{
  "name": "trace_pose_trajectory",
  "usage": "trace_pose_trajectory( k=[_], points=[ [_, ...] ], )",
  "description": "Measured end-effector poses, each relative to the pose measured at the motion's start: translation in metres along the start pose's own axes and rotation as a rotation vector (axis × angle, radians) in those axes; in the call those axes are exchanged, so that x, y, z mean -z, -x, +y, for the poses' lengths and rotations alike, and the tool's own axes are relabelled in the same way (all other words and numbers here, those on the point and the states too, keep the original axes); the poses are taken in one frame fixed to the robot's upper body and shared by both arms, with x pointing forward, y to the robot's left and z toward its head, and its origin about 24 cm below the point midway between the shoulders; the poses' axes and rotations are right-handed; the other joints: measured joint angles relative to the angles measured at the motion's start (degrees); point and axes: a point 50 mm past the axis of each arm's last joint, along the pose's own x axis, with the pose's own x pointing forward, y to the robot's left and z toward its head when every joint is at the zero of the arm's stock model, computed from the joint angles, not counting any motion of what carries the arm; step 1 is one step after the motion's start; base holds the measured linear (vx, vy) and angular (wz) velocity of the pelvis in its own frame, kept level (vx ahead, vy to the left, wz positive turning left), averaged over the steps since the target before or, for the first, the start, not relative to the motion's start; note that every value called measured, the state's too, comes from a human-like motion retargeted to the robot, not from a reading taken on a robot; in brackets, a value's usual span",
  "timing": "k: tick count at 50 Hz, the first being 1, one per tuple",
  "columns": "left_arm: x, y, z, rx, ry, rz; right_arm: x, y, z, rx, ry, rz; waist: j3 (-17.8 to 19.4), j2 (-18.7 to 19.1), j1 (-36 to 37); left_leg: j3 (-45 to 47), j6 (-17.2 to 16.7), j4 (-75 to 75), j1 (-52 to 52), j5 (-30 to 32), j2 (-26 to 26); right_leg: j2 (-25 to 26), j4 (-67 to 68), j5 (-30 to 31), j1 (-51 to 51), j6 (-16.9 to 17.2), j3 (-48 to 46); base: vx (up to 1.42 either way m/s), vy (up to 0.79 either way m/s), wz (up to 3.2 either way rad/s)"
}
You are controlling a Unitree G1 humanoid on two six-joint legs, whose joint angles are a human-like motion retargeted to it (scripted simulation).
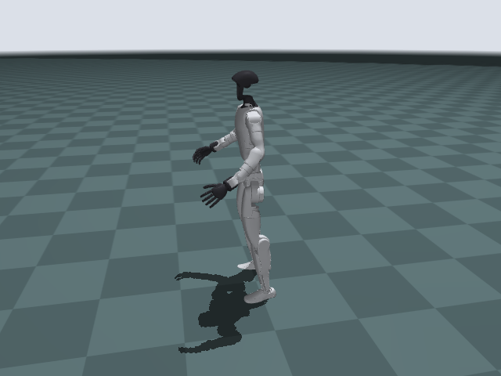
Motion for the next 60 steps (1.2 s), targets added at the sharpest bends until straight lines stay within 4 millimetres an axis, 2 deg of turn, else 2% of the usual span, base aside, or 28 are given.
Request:
trace_pose_trajectory(
  k=[3,5,8,11,15,20,24,28,32,37,42,47,53,57,60],
  points=[
    [0.054,0.015,-0.033,-0.003,0.094,0.283,0.051,0.004,0.045,-0.062,-0.106,0.261,0.28,0.12,0.13,0.38,0.18,0.01,0.45,-0.30,0.05,0.08,0.11,-0.25,0.14,-0.29,0.45,0.00,0.00,0.00],
    [0.078,0.031,-0.050,-0.017,0.154,0.414,0.076,0.015,0.068,-0.075,-0.153,0.402,0.55,0.20,0.24,0.63,0.30,0.03,0.70,-0.49,0.07,0.13,0.17,-0.36,0.19,-0.41,0.73,0.00,0.00,0.00],
    [0.098,0.053,-0.069,-0.054,0.253,0.514,0.102,0.033,0.090,-0.054,-0.214,0.551,1.12,0.30,0.40,0.97,0.49,0.06,1.02,-0.72,0.09,0.18,0.23,-0.44,0.25,-0.48,1.13,0.00,0.00,0.00],
    [0.109,0.071,-0.082,-0.075,0.334,0.552,0.116,0.048,0.104,-0.028,-0.268,0.639,1.61,0.34,0.54,1.28,0.65,0.08,1.22,-0.91,0.10,0.22,0.23,-0.44,0.24,-0.46,1.46,0.00,0.00,0.00],
    [0.117,0.089,-0.093,-0.063,0.389,0.579,0.124,0.060,0.116,-0.020,-0.316,0.685,1.94,0.30,0.69,1.62,0.79,0.11,1.30,-1.08,0.11,0.26,0.20,-0.39,0.11,-0.33,1.77,0.00,0.00,0.00],
    [0.123,0.096,-0.098,-0.029,0.375,0.620,0.121,0.061,0.123,-0.048,-0.321,0.669,1.99,0.10,0.86,1.87,0.88,0.09,1.21,-1.16,0.13,0.31,0.17,-0.34,-0.13,-0.13,1.95,0.00,0.00,0.00],
    [0.120,0.086,-0.093,-0.023,0.346,0.624,0.113,0.052,0.123,-0.082,-0.272,0.623,1.97,-0.12,1.06,1.91,0.91,0.03,1.13,-1.13,0.16,0.35,0.14,-0.28,-0.26,-0.04,1.93,0.00,0.00,0.00],
    [0.108,0.064,-0.076,-0.052,0.300,0.570,0.099,0.038,0.118,-0.107,-0.186,0.543,1.86,-0.02,1.34,2.00,1.00,-0.04,1.18,-1.05,0.39,0.46,1.28,-0.32,-0.82,0.20,1.72,0.00,0.00,0.00],
    [0.081,0.032,-0.050,-0.135,0.247,0.453,0.079,0.020,0.109,-0.082,-0.108,0.446,1.92,0.07,1.28,1.79,0.98,-0.15,1.19,-0.89,0.43,0.48,1.28,-0.26,-0.71,0.18,1.46,0.00,0.00,0.00],
    [0.030,-0.009,-0.021,-0.225,0.215,0.269,0.048,-0.005,0.101,-0.021,-0.092,0.333,2.08,0.20,0.71,1.21,0.88,-0.26,1.26,-0.71,0.28,0.43,0.09,-0.09,0.25,-0.21,1.05,0.00,0.00,0.00],
    [-0.033,-0.044,-0.009,-0.228,0.208,0.092,0.014,-0.025,0.103,-0.014,-0.146,0.228,1.85,0.63,0.04,0.73,0.89,-0.20,1.50,-0.67,0.28,0.36,0.14,-0.19,0.83,-0.52,0.51,0.00,0.00,0.00],
    [-0.112,-0.070,-0.002,-0.230,0.128,-0.123,-0.027,-0.041,0.108,-0.035,-0.189,0.098,1.40,1.08,-0.83,0.37,0.89,-0.06,1.77,-0.72,0.26,0.25,0.24,-0.34,1.37,-0.80,0.09,0.00,0.00,0.00],
    [-0.221,-0.075,0.007,-0.273,-0.148,-0.458,-0.079,-0.052,0.113,-0.055,-0.205,-0.089,0.67,1.79,-2.21,0.28,0.88,0.17,2.03,-0.87,0.25,0.16,0.41,-0.47,1.76,-0.95,-0.09,0.00,0.00,0.00],
    [-0.280,-0.064,0.005,-0.293,-0.430,-0.677,-0.110,-0.053,0.120,-0.054,-0.215,-0.212,0.04,2.34,-3.69,0.89,0.54,5.02,0.62,-2.96,1.15,-0.04,1.59,-0.83,2.04,-0.73,-0.42,0.00,0.00,0.00],
    [-0.324,-0.049,0.003,-0.337,-0.587,-0.836,-0.136,-0.057,0.117,-0.017,-0.213,-0.276,-0.26,2.89,-4.09,0.52,0.99,0.96,1.87,-1.36,0.33,0.08,0.60,-0.49,1.73,-0.97,0.08,0.00,0.00,0.00]
  ],
)
